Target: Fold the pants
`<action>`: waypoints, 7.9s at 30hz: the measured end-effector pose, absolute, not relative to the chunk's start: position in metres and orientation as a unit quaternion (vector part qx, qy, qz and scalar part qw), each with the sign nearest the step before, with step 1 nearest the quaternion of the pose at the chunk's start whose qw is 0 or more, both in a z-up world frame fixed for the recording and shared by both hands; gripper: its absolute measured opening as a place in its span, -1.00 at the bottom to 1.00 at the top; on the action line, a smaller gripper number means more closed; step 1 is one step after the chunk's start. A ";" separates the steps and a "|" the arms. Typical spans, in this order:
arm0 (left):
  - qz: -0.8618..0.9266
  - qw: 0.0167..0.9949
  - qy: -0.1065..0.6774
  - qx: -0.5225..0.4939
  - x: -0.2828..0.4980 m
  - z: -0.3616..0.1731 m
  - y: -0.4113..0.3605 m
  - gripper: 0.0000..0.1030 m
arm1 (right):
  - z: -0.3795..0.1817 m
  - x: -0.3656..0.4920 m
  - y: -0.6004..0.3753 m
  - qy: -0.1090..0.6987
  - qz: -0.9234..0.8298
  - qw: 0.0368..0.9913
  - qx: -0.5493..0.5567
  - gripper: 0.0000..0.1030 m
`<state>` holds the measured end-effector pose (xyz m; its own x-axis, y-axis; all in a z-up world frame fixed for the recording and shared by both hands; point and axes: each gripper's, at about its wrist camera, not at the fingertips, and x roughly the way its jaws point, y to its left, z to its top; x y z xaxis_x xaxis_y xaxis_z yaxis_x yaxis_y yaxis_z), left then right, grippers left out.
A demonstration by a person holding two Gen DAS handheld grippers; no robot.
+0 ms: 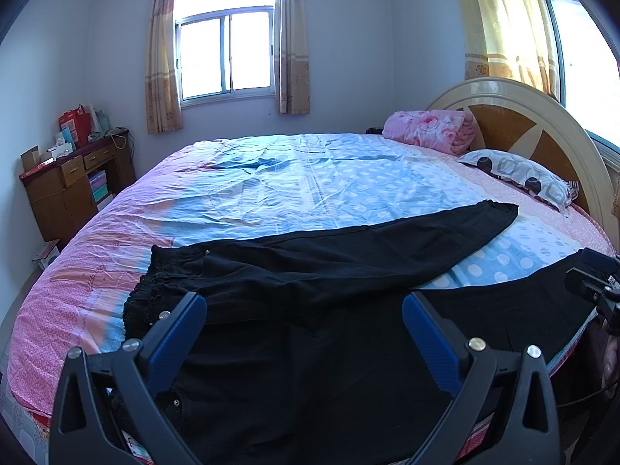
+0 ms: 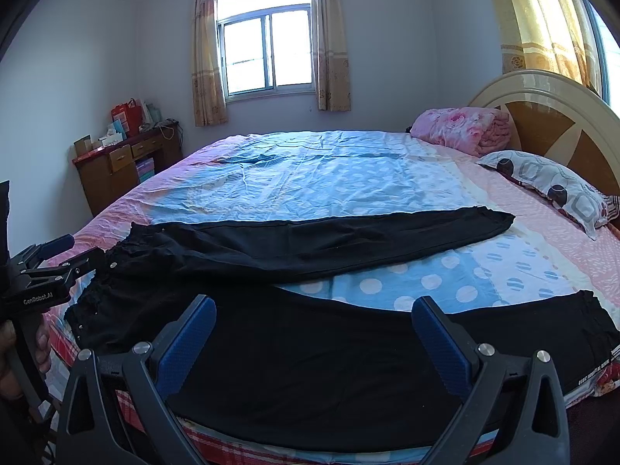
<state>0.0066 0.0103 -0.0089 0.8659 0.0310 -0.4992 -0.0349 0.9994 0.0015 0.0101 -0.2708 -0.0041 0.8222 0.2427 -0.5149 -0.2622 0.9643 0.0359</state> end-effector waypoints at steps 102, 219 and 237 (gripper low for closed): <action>0.110 0.854 0.504 -0.071 0.287 -0.129 0.259 0.61 | -0.117 0.510 -0.563 0.519 -0.053 0.851 0.054 0.88; -0.133 0.935 0.320 -0.071 -0.055 -0.134 0.230 -0.54 | -0.138 0.002 -0.228 0.424 0.373 0.768 -0.303 -0.89; -0.048 0.942 0.325 0.067 -0.055 -0.131 0.225 0.44 | -0.135 -0.008 -0.220 0.428 0.425 0.758 -0.250 -0.92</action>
<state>-0.0555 0.2251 -0.1305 0.7846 -0.0462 -0.6182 0.1337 0.9864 0.0960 -0.0080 -0.2197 -0.1351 0.2729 0.4297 -0.8607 -0.8571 0.5149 -0.0148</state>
